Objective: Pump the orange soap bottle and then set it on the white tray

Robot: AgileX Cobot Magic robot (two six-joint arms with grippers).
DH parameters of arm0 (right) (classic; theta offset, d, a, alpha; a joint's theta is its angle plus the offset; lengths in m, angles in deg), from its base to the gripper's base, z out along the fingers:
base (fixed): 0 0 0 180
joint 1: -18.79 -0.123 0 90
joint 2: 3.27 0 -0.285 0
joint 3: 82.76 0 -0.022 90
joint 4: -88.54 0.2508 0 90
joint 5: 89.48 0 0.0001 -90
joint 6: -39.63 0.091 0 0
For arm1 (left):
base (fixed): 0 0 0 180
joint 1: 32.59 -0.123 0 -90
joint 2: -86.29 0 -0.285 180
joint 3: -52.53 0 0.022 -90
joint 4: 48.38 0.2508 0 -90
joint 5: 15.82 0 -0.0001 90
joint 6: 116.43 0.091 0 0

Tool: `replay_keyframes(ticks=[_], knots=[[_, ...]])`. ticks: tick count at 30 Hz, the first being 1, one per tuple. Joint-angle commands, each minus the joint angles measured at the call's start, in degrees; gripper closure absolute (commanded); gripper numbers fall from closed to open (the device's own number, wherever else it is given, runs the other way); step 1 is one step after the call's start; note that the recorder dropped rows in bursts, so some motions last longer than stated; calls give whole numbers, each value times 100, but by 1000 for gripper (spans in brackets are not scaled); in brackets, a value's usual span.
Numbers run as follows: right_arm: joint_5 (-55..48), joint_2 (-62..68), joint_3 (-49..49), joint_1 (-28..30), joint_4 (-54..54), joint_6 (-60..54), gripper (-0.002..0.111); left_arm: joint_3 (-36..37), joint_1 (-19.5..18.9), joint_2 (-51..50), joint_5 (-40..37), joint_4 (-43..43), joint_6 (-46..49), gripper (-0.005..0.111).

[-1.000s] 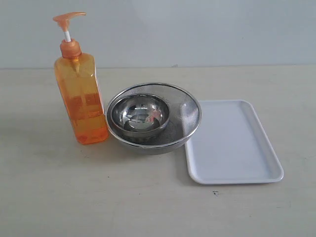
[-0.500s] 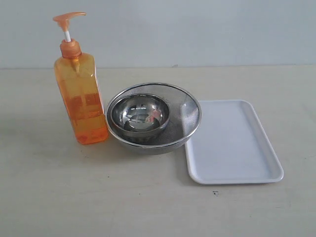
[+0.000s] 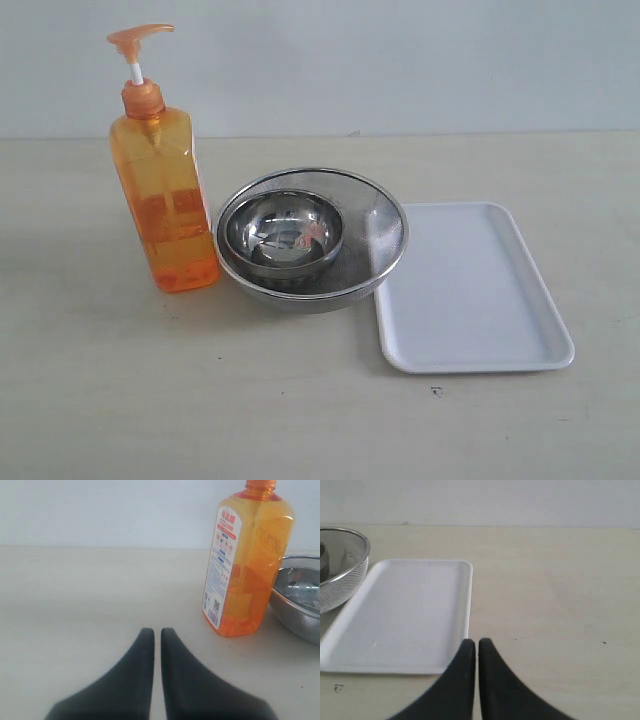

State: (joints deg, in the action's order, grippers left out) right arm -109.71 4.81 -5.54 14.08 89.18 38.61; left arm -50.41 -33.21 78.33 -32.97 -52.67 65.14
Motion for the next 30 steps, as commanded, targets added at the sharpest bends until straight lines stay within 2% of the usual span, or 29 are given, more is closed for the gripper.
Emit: replay_keyframes(ticks=[1,8,14,30], knots=[[60,-29,0,15,7,-13,108,16,-26,17,404,112,23,102],[17,-29,0,15,7,-13,108,16,-26,17,1293,112,23,102],[17,-29,0,15,7,-13,108,16,-26,17,1639,112,23,102],[17,-29,0,15,7,-13,108,16,-26,17,1674,112,-84,102]])
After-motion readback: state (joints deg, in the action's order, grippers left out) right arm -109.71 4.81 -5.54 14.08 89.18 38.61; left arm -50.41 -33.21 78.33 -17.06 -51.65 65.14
